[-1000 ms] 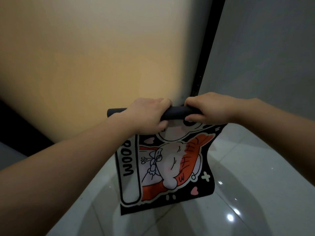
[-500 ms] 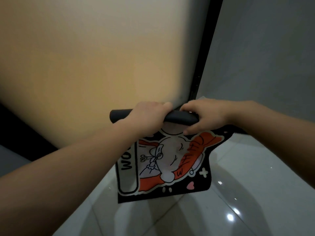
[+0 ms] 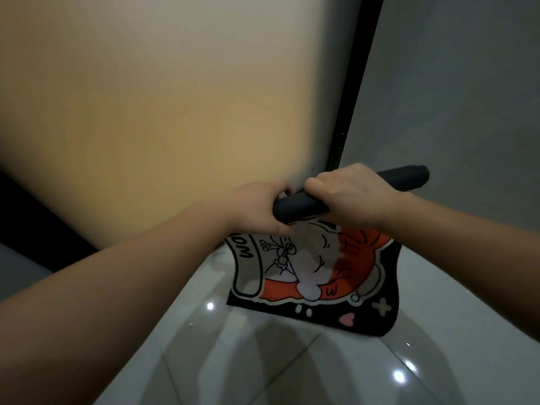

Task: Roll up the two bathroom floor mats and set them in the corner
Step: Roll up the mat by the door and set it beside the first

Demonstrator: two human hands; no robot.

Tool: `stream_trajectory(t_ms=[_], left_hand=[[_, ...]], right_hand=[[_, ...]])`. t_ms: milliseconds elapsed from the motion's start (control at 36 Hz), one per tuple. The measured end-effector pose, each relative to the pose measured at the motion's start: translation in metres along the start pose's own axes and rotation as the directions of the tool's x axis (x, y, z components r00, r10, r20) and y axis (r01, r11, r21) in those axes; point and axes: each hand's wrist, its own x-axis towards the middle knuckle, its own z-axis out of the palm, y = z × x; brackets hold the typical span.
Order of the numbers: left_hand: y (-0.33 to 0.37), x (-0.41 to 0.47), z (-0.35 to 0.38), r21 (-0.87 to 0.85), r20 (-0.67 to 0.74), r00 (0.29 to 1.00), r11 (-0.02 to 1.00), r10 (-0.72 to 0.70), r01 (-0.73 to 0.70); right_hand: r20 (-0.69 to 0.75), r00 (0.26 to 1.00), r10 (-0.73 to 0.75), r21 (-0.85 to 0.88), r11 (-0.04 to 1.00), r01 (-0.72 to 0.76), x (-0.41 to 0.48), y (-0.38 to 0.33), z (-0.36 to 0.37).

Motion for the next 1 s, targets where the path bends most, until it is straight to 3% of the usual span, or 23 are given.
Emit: stream_trajectory(t_ms=[56, 111, 250, 361, 444, 583, 667, 778, 861, 1000], left_hand=[[-0.002, 0.0, 0.001, -0.047, 0.022, 1.0, 0.999, -0.003, 0.004], [-0.001, 0.0, 0.003, -0.026, 0.007, 1.0, 1.0, 0.0, 0.0], [-0.001, -0.002, 0.012, 0.268, -0.152, 0.987, 0.963, 0.06, -0.018], [-0.002, -0.003, 0.019, 0.393, -0.298, 0.938, 0.918, 0.178, -0.049], [0.002, -0.003, 0.018, 0.429, -0.321, 0.926, 0.902, 0.198, -0.044], [0.001, -0.001, 0.013, 0.418, -0.273, 0.95, 0.908, 0.152, -0.026], [-0.003, -0.001, 0.006, 0.228, -0.123, 0.992, 0.974, 0.038, -0.009], [-0.006, -0.005, 0.01, -0.109, 0.051, 0.999, 0.994, -0.008, 0.014], [-0.004, -0.003, 0.012, -0.108, 0.015, 1.0, 0.994, -0.008, 0.01], [-0.001, -0.005, 0.021, 0.296, -0.205, 0.977, 0.955, 0.058, 0.005]], right_hand=[[-0.04, 0.998, -0.049, -0.025, 0.999, 0.048, 0.0, -0.004, -0.002], [0.012, 1.0, -0.018, -0.018, 1.0, 0.019, 0.002, -0.008, -0.007], [0.32, 0.941, 0.114, 0.153, 0.974, -0.17, 0.006, -0.005, -0.019], [0.562, 0.821, 0.103, 0.407, 0.83, -0.383, 0.005, 0.006, -0.017], [0.546, 0.829, 0.121, 0.465, 0.78, -0.419, 0.005, 0.007, -0.009], [0.359, 0.915, 0.184, 0.271, 0.918, -0.291, 0.003, 0.0, -0.002], [0.167, 0.98, 0.104, 0.061, 0.991, -0.116, 0.001, -0.003, 0.0], [0.04, 0.999, -0.025, 0.001, 1.0, 0.025, -0.002, -0.006, -0.004], [0.085, 0.996, -0.016, 0.0, 1.0, 0.016, -0.003, -0.008, -0.005], [0.389, 0.917, 0.088, 0.221, 0.957, -0.186, -0.001, 0.001, -0.015]])
